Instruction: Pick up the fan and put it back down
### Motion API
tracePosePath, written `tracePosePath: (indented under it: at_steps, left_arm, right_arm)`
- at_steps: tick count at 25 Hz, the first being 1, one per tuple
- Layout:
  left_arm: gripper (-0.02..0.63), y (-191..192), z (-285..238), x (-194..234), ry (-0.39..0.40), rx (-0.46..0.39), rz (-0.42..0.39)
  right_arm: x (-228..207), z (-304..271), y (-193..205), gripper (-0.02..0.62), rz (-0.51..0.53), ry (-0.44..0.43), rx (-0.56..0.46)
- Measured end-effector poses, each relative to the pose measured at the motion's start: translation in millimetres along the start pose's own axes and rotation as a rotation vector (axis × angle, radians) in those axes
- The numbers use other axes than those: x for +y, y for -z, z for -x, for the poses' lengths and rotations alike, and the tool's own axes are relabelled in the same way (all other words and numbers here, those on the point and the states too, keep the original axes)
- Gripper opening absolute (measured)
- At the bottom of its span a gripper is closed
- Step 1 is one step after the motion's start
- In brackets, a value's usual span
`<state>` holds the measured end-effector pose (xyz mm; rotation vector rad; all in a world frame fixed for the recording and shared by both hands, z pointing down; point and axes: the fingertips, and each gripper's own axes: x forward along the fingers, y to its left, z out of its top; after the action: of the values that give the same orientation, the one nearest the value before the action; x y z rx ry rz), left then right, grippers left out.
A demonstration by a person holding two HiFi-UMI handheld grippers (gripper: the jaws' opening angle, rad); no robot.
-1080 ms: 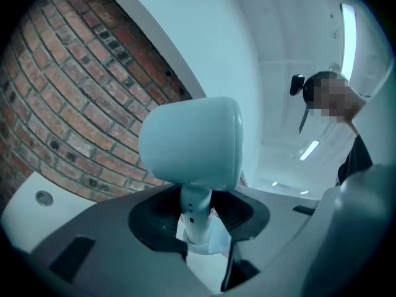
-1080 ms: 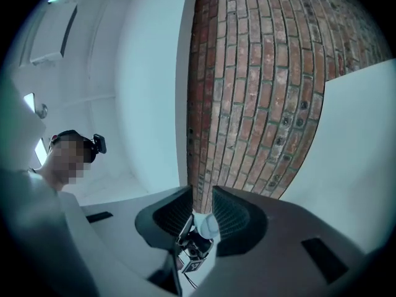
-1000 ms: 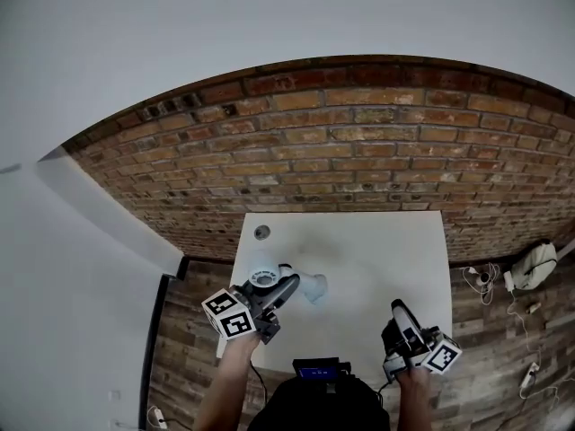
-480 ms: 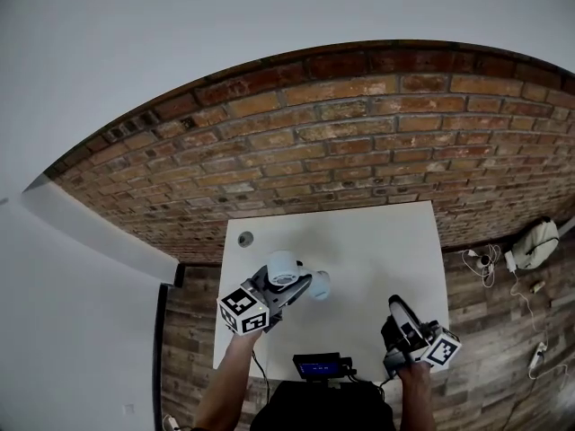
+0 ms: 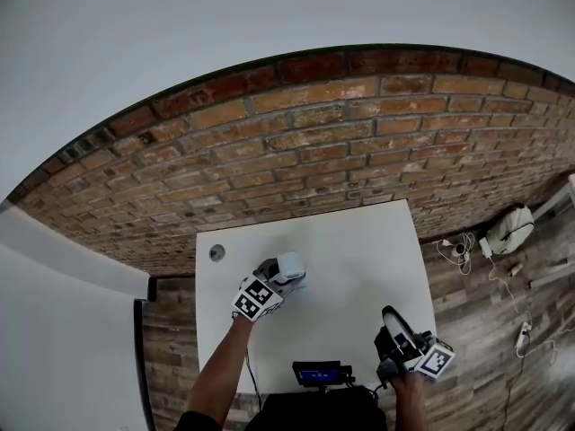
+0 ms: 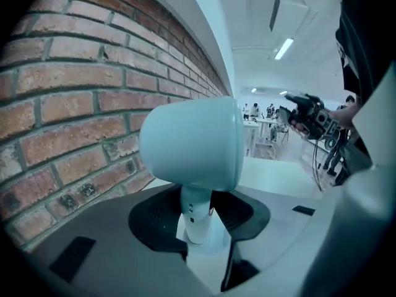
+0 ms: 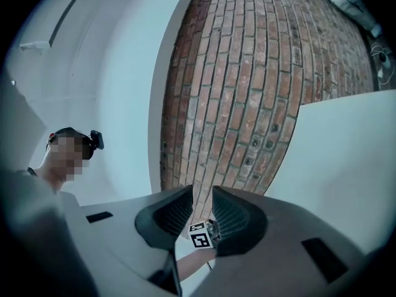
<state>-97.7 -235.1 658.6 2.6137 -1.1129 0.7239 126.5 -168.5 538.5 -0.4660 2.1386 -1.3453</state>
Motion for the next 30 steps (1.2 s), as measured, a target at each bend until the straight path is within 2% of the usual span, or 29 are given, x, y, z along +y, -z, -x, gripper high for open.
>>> tracePosePath:
  at_steps: [2, 5, 10, 15, 21, 24, 30]
  left_arm:
    - [0.165, 10, -14, 4, 0.002, 0.020, -0.011]
    - [0.166, 8, -35, 2, 0.009, 0.001, -0.009]
    - [0.166, -14, -83, -13, 0.022, -0.070, -0.027]
    - [0.166, -32, -135, -26, 0.038, -0.102, -0.049]
    - [0.165, -55, -181, -25, 0.024, -0.139, -0.019]
    - [0.165, -54, -197, -31, 0.041, -0.128, -0.050]
    - [0.166, -59, -207, -39, 0.084, -0.137, -0.119]
  right_arm:
    - [-5, 7, 0, 0.083, -0.004, 0.014, -0.016]
    - [-10, 12, 2, 0.083, 0.001, 0.059, -0.021]
    - [-10, 15, 3, 0.083, 0.006, 0.091, -0.026]
    - [-3, 23, 1, 0.083, 0.029, 0.122, -0.023]
    - [-2, 54, -13, 0.083, 0.051, 0.191, -0.047]
    - [-4, 68, -20, 0.083, 0.058, 0.226, -0.061]
    - [-14, 86, -31, 0.083, 0.075, 0.229, -0.064]
